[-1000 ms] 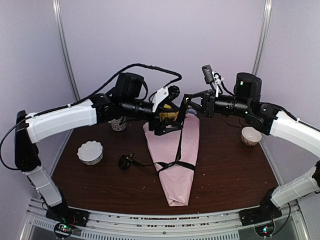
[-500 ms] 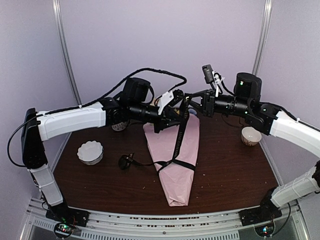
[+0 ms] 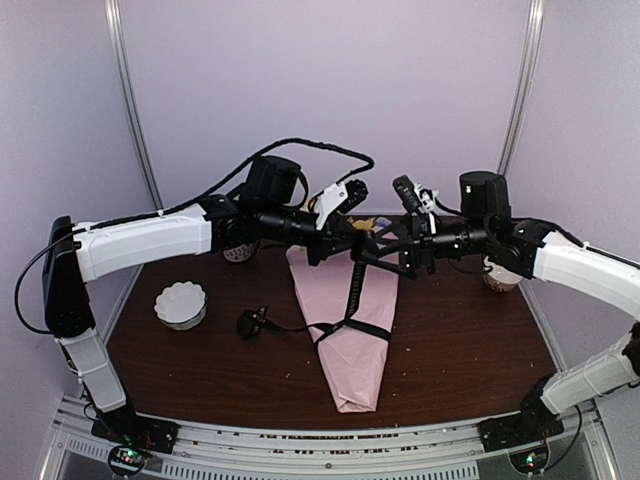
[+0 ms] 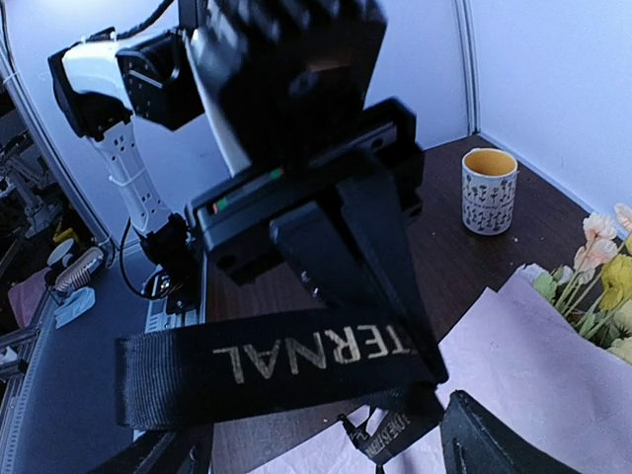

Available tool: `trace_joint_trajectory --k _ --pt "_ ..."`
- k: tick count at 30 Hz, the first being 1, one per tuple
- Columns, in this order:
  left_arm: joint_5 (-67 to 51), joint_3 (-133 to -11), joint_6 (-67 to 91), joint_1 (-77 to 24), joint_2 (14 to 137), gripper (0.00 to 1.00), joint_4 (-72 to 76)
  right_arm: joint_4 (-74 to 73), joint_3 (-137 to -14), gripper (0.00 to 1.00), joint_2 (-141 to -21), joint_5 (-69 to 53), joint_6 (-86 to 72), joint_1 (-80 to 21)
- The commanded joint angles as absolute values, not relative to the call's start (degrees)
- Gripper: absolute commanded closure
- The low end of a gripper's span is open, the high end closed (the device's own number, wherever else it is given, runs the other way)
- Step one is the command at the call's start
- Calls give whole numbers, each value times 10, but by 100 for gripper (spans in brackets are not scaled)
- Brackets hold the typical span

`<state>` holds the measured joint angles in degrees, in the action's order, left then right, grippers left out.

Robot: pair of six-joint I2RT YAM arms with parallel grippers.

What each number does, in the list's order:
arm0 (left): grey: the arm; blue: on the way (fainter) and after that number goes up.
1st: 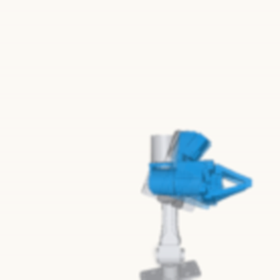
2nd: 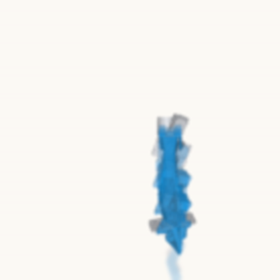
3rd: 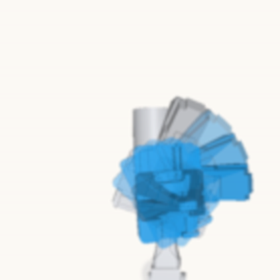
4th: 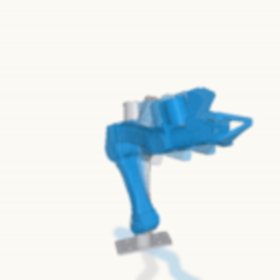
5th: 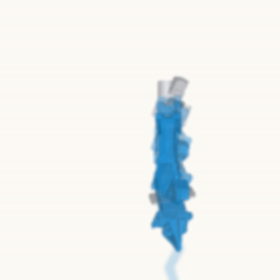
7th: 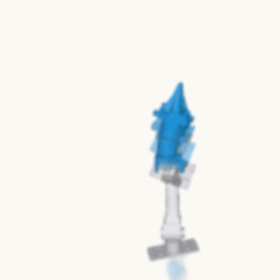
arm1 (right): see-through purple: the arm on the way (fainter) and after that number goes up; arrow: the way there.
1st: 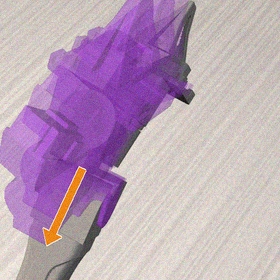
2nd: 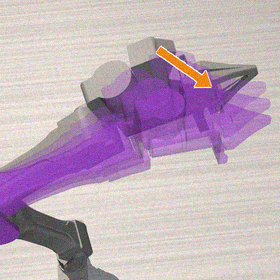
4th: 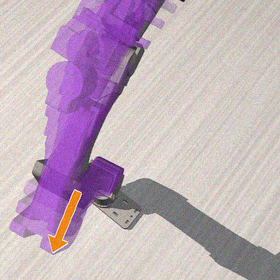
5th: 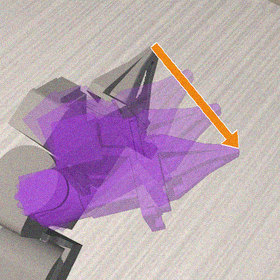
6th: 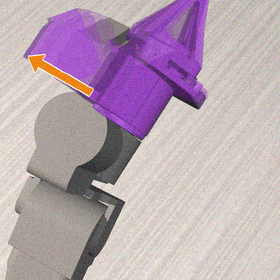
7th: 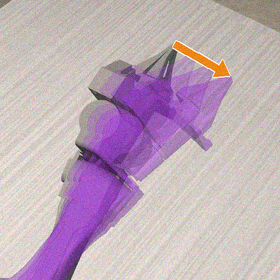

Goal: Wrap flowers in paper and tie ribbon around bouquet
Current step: Pass from the right arm to the left, then pass from the left arm to the right

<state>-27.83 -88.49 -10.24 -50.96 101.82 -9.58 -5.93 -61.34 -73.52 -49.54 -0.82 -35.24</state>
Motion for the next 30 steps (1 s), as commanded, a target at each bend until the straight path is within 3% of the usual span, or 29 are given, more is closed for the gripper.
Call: trace_joint_trajectory --k 1,9,12,16,21,30 --pt "-273 -888 -115 -509 1003 100 -94 -33 -565 19 -700 -531 81 -351" --pt "-269 -893 -113 -509 1009 100 -93 29 -469 16 -648 -417 123 -363" --pt "-265 -893 -110 -509 1009 100 -95 136 -438 17 -640 -387 35 -376" --pt "-256 -890 -110 -510 1009 100 -97 218 -432 29 -679 -323 -138 -388" --pt "-251 -888 -110 -509 1014 100 -100 300 -433 35 -748 -380 -287 -414" --pt "-240 -885 -115 -509 1015 100 -103 264 -435 36 -754 -393 -266 -435"
